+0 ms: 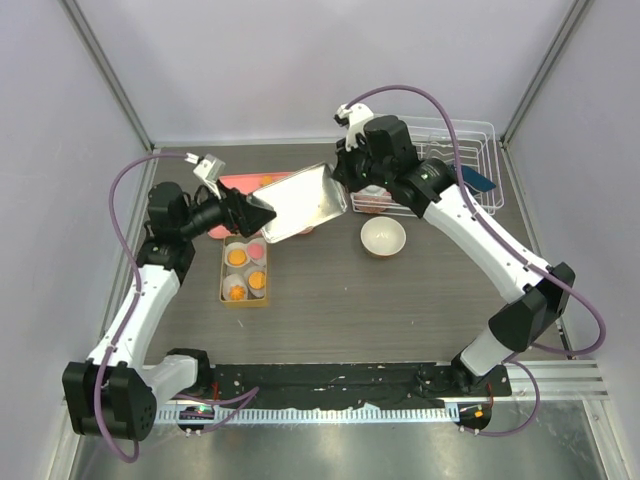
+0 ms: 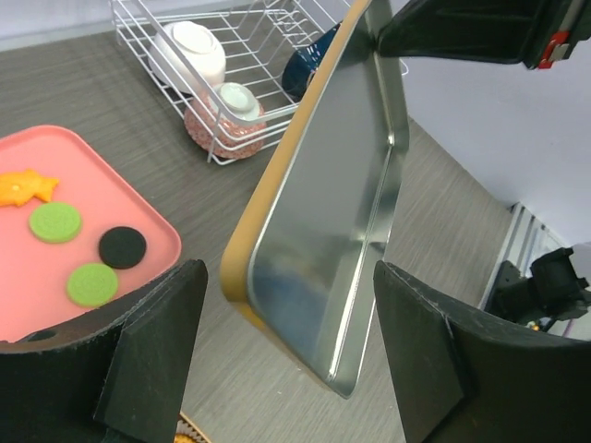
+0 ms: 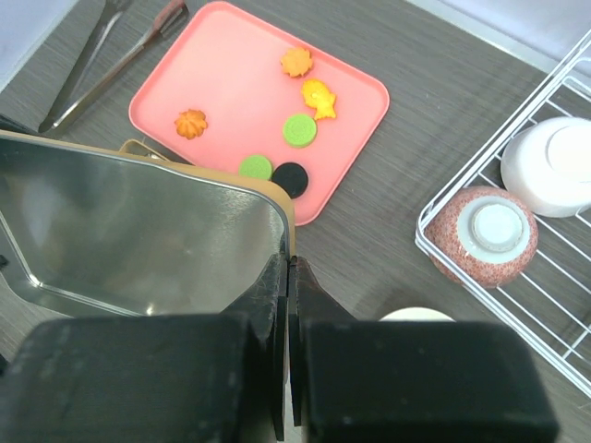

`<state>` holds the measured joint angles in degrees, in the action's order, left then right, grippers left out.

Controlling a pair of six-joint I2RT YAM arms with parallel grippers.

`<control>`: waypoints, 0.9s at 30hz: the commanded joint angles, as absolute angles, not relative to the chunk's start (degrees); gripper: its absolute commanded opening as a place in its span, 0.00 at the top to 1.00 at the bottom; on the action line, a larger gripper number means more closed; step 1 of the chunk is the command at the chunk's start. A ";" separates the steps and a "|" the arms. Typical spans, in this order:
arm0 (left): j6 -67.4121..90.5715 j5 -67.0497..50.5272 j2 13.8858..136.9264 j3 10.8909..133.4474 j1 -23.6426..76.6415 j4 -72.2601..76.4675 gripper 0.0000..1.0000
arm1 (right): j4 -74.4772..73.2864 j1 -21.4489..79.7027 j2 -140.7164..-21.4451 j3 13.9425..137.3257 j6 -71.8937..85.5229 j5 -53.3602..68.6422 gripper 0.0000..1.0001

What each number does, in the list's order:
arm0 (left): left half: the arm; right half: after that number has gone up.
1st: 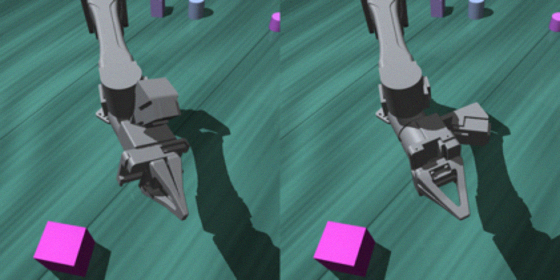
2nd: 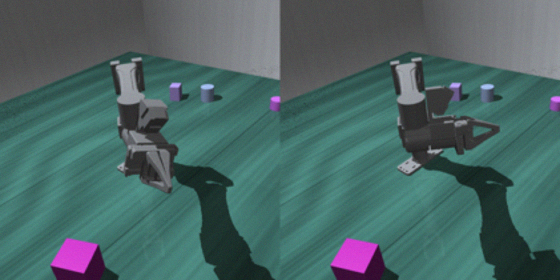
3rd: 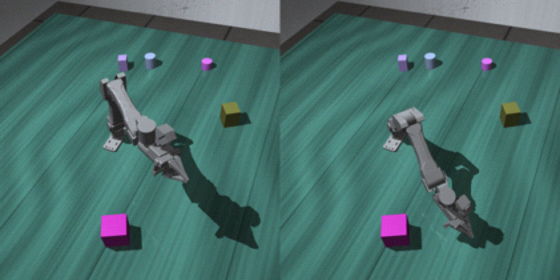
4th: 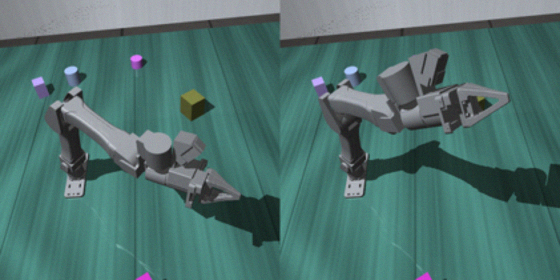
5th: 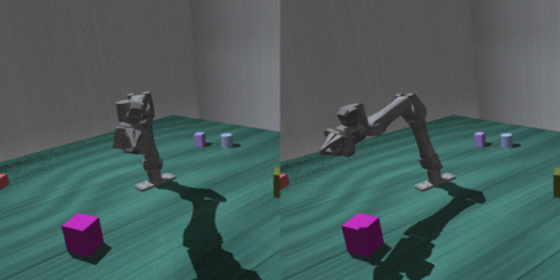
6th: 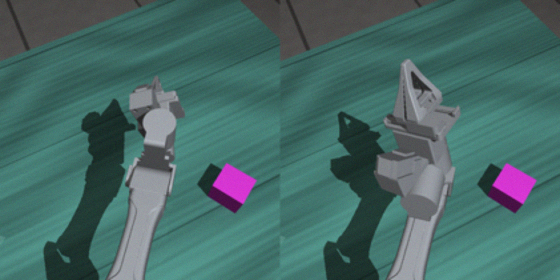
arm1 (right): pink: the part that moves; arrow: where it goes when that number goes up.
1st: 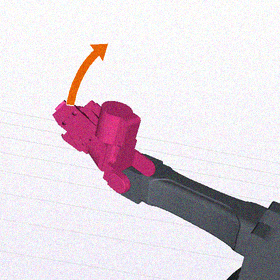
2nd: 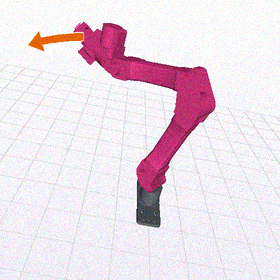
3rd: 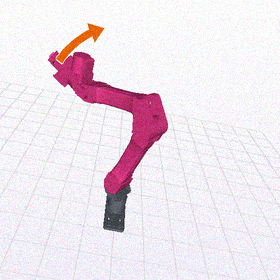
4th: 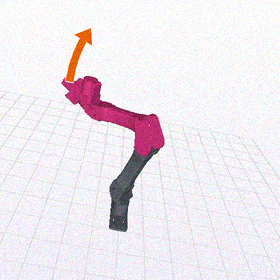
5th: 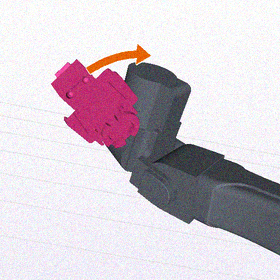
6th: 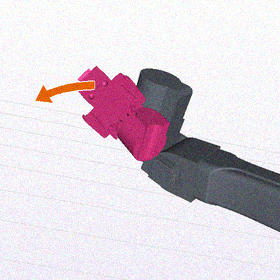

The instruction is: Pack the cookies

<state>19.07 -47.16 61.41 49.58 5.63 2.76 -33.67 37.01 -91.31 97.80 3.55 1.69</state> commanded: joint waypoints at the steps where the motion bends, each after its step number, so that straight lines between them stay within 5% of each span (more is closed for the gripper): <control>1: 24.17 -50.27 61.00 46.58 5.89 12.48 0.23 | -27.60 37.18 -86.57 97.82 5.27 2.55 0.99; 27: 27.51 -51.68 59.94 43.16 5.98 17.58 0.43 | -26.02 37.18 -84.90 95.27 6.68 4.04 0.99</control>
<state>27.11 -50.09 61.36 44.16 5.67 14.61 -29.93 37.01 -88.71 94.67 5.98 3.79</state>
